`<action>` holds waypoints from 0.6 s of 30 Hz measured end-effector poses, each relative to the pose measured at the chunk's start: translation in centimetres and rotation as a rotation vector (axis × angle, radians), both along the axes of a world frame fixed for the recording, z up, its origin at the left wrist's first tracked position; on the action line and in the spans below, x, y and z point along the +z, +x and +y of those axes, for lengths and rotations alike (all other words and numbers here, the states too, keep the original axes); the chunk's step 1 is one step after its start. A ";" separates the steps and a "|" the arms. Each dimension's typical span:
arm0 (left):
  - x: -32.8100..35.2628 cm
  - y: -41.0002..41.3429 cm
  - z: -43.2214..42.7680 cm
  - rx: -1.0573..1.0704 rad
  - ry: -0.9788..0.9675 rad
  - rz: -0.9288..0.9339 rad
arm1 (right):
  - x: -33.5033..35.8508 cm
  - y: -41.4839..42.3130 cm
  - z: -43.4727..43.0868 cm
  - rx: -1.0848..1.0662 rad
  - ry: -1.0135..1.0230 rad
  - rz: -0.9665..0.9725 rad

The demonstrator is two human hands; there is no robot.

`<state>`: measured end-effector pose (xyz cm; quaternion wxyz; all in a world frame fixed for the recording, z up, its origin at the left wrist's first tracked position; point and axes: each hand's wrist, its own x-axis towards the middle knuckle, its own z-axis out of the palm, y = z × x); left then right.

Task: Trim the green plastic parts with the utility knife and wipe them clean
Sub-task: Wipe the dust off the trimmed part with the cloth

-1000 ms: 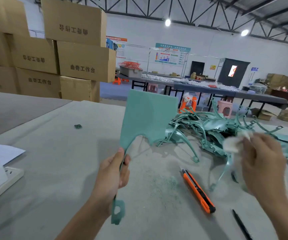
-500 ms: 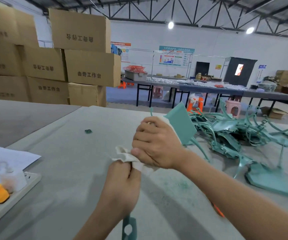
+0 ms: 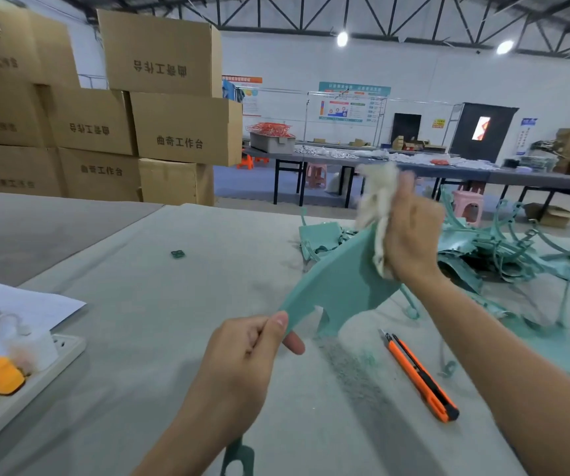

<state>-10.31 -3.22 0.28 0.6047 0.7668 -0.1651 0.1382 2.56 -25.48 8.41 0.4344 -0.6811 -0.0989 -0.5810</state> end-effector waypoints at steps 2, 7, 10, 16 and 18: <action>-1.2 0.2 0.6 0.001 -0.122 0.122 | 1.2 -0.6 -1.8 0.053 0.824 0.114; -3.3 0.5 0.3 -0.011 -0.402 0.368 | -4.1 -3.8 1.9 -0.083 -0.085 0.070; -3.1 0.8 0.0 -0.093 -0.594 0.483 | -8.1 -4.1 3.7 -0.023 -1.022 0.001; -3.8 -0.1 4.4 -0.075 -0.799 0.583 | -6.1 -1.4 -6.1 -0.275 -0.047 0.695; -4.0 -0.1 3.9 -0.141 -0.859 0.632 | -6.3 -2.6 -4.0 0.195 0.363 0.853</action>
